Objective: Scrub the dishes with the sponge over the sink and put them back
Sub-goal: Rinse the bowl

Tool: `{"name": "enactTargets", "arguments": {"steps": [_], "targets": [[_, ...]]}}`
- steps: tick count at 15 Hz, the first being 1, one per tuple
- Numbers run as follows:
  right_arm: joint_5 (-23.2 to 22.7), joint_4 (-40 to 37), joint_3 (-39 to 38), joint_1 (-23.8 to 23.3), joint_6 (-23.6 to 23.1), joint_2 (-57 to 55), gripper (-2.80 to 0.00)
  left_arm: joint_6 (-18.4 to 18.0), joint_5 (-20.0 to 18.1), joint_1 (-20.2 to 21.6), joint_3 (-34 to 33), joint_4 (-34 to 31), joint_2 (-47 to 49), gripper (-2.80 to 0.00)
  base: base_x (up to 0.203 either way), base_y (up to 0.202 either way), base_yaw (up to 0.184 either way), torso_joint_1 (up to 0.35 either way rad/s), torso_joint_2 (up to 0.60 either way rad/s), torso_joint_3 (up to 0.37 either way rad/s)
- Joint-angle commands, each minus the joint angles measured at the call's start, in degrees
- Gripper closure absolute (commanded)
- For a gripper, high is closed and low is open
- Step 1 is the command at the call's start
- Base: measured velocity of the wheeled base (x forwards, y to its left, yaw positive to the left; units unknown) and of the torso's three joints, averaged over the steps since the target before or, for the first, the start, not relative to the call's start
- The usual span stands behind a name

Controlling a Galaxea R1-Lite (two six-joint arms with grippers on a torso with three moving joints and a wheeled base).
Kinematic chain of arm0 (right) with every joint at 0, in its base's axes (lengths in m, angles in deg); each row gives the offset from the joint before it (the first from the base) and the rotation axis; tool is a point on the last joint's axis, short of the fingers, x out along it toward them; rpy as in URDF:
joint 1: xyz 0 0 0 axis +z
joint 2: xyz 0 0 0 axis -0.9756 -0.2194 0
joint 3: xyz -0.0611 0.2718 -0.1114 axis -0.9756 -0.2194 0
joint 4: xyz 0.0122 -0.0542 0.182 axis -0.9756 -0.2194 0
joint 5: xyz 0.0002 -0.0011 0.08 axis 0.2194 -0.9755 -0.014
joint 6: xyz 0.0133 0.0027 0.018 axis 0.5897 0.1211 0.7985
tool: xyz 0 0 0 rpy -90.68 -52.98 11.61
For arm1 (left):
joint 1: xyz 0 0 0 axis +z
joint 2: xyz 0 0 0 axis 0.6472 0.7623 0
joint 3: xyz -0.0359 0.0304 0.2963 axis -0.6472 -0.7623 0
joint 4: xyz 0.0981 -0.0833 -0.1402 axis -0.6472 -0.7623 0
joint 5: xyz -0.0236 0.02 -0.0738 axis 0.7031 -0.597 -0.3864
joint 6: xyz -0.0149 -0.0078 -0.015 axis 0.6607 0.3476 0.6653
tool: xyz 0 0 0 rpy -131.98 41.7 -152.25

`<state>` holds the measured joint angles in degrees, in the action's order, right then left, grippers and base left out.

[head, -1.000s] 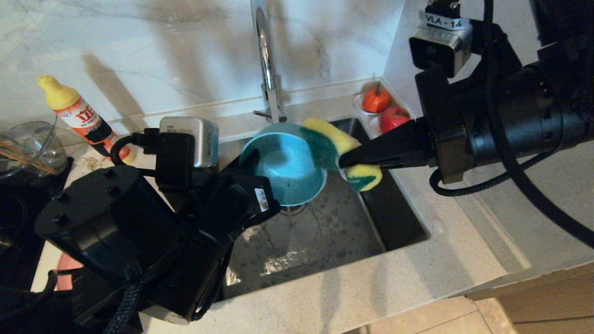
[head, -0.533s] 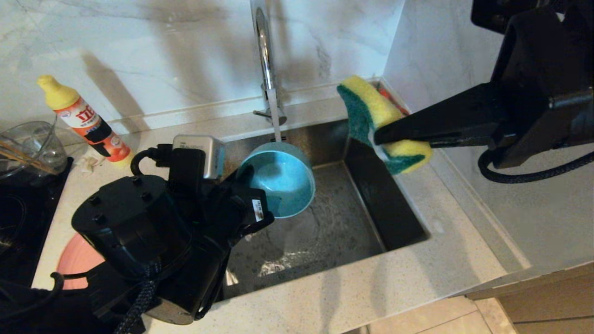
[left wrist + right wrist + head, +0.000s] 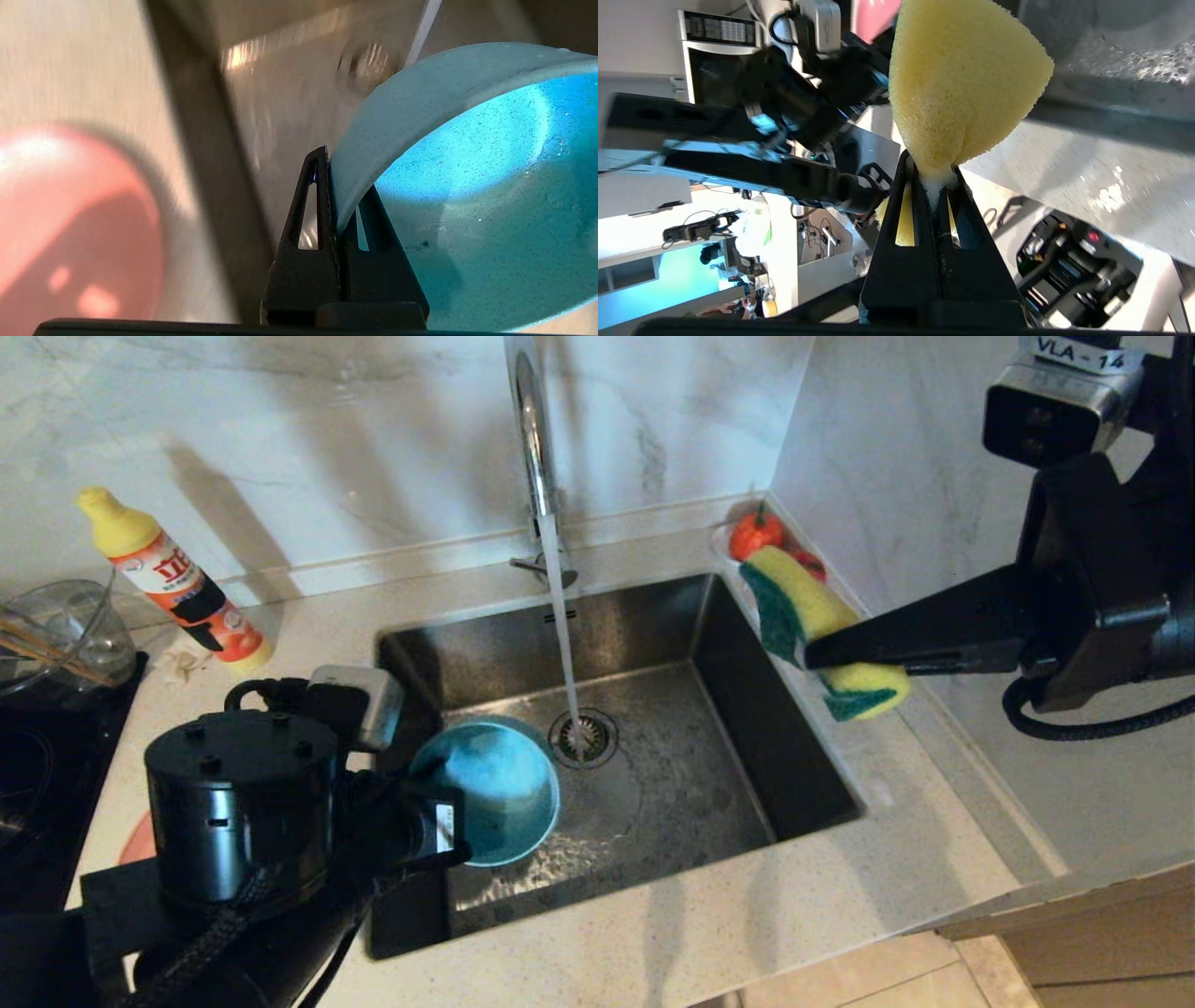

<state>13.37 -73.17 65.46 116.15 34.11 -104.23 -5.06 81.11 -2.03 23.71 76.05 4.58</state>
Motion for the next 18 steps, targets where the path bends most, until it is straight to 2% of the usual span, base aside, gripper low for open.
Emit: {"name": "enactTargets", "arguments": {"steps": [1, 3, 5, 7, 11, 16, 18], "targets": [[-0.09, -0.1, -1.94, -0.94, 0.17, 0.35, 0.0, 4.0, -3.48, 3.15, 2.09, -13.47, -2.21, 0.0, 0.0, 0.0, 0.0, 0.0, 0.0, 0.0], [-0.09, -0.09, -3.01, -1.78, -0.93, -0.14, 0.0, 7.87, -8.89, 5.63, 6.4, -23.5, -1.88, 0.0, 0.0, 0.0, 0.0, 0.0, 0.0, 0.0], [-0.09, -0.02, -3.7, -1.82, -1.24, 0.0, 0.0, 13.78, -15.3, 7.57, 12.16, -32.72, -1.15, 0.0, 0.0, 0.0, 0.0, 0.0, 0.0, 0.0], [-0.09, -0.02, -3.61, -1.82, -1.15, -0.17, 0.0, 18.72, -19.08, 9.07, 15.84, -36.49, 2.01, 0.0, 0.0, 0.0, 0.0, 0.0, 0.0, 0.0], [-0.09, -0.02, -3.96, -1.93, -1.15, -0.17, 0.0, 26.26, -20.08, 10.54, 22.71, -37.96, 10.65, 0.0, 0.0, 0.0, 0.0, 0.0, 0.0, 0.0], [-0.15, -0.02, -5.04, -2.19, -1.41, -0.07, 0.0, 37.74, -20.13, 11.89, 33.64, -43.05, 18.01, 0.0, 0.0, 0.0, 0.0, 0.0, 0.0, 0.0], [-0.18, 0.07, -5.46, -2.17, -1.41, -0.26, 0.0, 38.1, -20.13, 12.43, 34.38, -43.3, 18.45, 0.0, 0.0, 0.0, 0.0, 0.0, 0.0, 0.0]]}}
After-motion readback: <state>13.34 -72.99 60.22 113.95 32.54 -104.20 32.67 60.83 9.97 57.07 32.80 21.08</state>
